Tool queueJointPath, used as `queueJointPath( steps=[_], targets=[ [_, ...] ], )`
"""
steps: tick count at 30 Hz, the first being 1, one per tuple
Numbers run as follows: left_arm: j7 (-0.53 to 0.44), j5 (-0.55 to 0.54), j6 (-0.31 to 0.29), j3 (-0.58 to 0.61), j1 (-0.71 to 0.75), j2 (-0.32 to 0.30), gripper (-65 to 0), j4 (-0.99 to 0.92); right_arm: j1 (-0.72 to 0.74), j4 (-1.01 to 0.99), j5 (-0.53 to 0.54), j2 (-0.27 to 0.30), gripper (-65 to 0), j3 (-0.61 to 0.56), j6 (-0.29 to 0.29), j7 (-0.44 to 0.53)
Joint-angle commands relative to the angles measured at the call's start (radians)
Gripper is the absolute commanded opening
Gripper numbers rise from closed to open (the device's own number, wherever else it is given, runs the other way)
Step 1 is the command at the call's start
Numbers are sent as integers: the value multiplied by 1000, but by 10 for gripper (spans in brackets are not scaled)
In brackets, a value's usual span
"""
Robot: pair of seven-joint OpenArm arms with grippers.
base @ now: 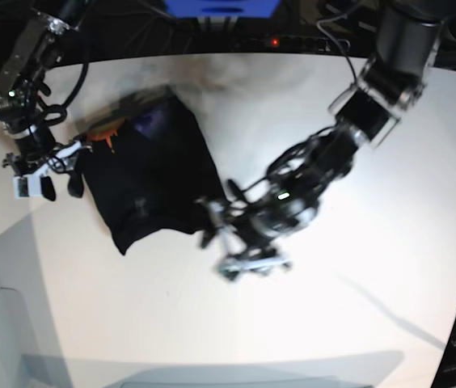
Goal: Fold the T-shirt properly
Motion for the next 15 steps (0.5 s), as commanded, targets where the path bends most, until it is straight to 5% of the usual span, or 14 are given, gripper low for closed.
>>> queueJointPath(
  steps=[1,9,15],
  targets=[
    [-9,-1,0,-84,45,-8,-265,50,18,-18,10,14,-292,4,15,22],
    [25,-1,-1,-698,479,59,-265,266,48,-146,10,35,-292,-1,15,26],
    [26,-1,-1,-868,590,191,-266,283,-54,-139,19,29,-294,-41,15,30]
  ],
)
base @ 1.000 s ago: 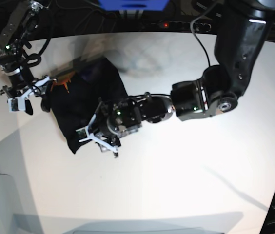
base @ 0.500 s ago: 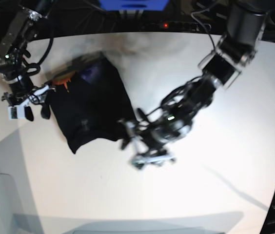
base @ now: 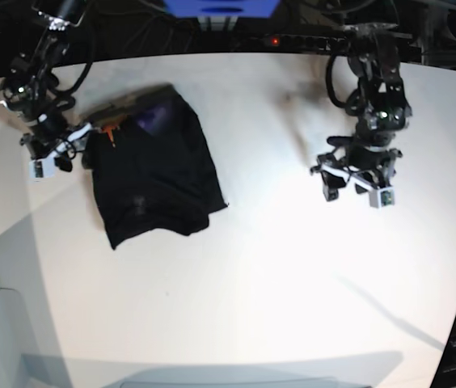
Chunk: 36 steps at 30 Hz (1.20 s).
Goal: Fold the T-shirt properly
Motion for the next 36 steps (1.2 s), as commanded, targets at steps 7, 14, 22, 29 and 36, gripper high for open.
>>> queueJointPath(
  steps=[7,14,22,29,36],
  targets=[
    [-23,-10,-6,95,-3,114,-263,84,-24,44,18,11,-294,34,14,22],
    [-34,-4,3,243,-81,243,-257,32,-15,115,17,-31,-292,169,14,22],
    [-37,-9,5,370,-250,255,-217,-297,-26,110,11,-28,-292,171,14,20],
    [-197,-10,5,477,-279,255,-219,-422,-36,110,11,-26,-293,171,14,20],
    [-216,-10,5,540,-305,255,-283,-505,-38,110,9,-26,-293,174,14,18]
  ],
)
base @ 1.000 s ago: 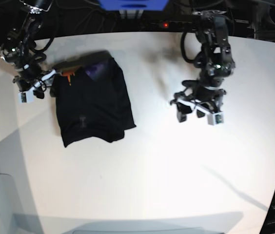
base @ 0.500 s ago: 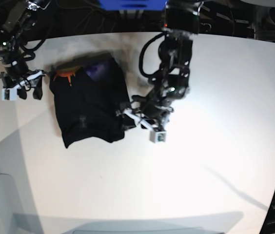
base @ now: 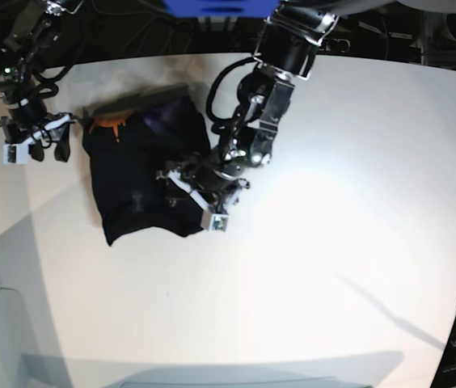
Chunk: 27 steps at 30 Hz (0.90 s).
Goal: Fold the T-shirt properly
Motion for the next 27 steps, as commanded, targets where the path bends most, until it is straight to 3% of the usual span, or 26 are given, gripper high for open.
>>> queueJointPath(
  steps=[1,5,8,12,17,22,27],
  targets=[
    [-16,-6,-7,3,-20,10,-329,15,2,18,17,11,-294,4,14,19],
    [-16,-24,-8,-4,-16,10,-542,54,2,18,17,11,-294,4,14,19],
    [-14,-83,-7,-4,-12,10,-650,117,2,18,17,11,-294,2,14,19],
    [-16,-144,-5,-6,28,1,-650,203,3,18,17,8,-294,2,14,18],
    [-16,-173,88,-18,100,-49,-650,312,6,18,17,7,-294,2,14,18],
    [-19,-224,93,-27,109,-115,-650,279,6,18,17,7,-294,2,14,18],
    [-19,-247,92,-101,106,-111,-650,200,5,27,25,-7,-294,0,14,18]
  ],
)
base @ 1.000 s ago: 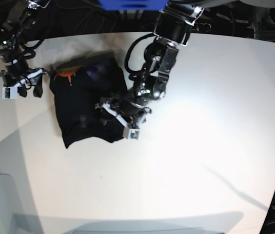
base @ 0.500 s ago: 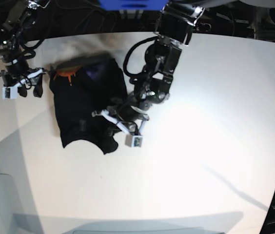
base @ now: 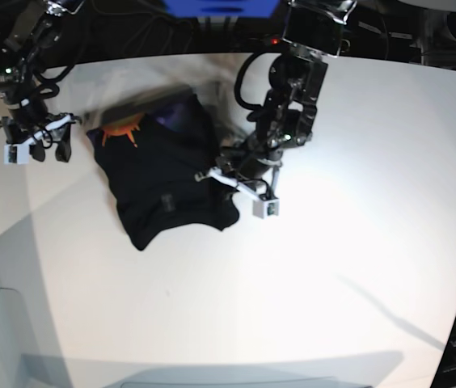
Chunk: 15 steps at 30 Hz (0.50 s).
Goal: Fold the T-shirt properly
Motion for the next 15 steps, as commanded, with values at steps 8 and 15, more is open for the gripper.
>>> queueJointPath(
  steps=[8,15],
  targets=[
    [-112,-4,-5,7,-38,0,-650,-73,-13,179,17,-104,-337,-11,14,16],
    [-121,-4,-6,4,-41,-1,-650,-76,-58,185,15,-132,-565,-293,14,20]
  ],
)
